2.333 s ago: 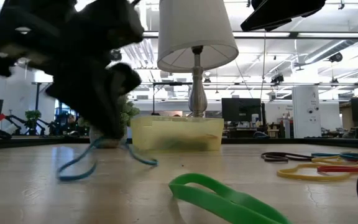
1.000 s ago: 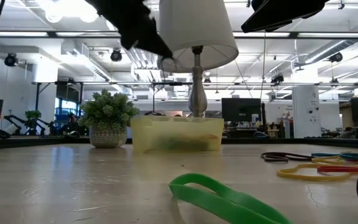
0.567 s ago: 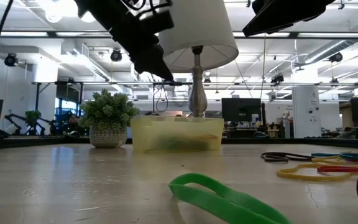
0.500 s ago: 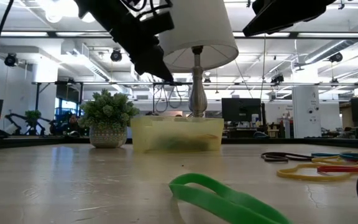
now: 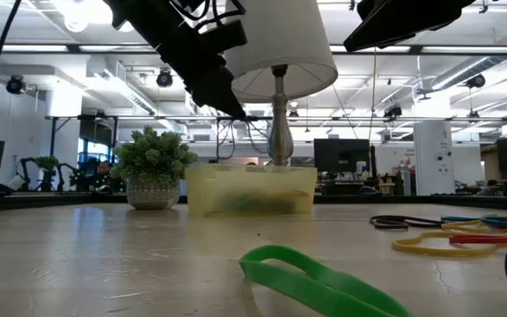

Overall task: Pick and place rubber bands into bin
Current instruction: Put the left blue rubber band into the yellow bin, then put the purple rubber band into the yellow bin

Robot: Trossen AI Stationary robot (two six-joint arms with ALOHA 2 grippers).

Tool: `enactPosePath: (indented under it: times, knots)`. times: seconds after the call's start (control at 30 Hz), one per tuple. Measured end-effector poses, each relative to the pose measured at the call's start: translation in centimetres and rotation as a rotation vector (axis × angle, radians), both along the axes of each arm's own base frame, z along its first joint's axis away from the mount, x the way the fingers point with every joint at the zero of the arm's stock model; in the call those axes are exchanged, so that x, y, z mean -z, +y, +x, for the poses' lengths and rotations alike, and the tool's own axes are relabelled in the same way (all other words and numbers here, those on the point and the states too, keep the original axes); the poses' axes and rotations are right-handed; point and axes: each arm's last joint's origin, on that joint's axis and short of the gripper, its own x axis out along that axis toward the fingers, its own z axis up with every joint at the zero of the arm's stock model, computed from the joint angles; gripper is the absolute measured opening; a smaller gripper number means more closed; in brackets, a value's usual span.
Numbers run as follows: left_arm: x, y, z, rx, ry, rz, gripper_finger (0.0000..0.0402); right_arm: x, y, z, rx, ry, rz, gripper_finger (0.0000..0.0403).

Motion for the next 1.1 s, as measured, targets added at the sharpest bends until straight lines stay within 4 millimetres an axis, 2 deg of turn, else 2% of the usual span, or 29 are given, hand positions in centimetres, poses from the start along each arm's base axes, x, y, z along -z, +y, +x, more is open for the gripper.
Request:
enactPosePath:
  times: [0.33, 0.5, 0.77, 1.1]
  knots:
    - [0.2, 0.0, -0.1, -0.001, 0.006, 0.000, 0.0087, 0.0, 0.0, 0.0, -0.001, 0.000, -0.002, 0.0068]
    - [-0.1, -0.7, -0.2, 0.005, -0.016, -0.023, 0.0100, 0.5, -0.2, -0.3, 0.033, 0.042, 0.024, 0.0068]
    - [-1.1, -6.8, -1.6, 0.204, -0.045, -0.037, 0.0101, 3.3, -0.9, -1.8, 0.148, 0.190, 0.083, 0.0068]
    - [-0.9, -14.5, -4.2, 0.456, -0.036, -0.041, 0.0101, 5.8, -2.0, -2.8, 0.240, 0.236, 0.129, 0.0068]
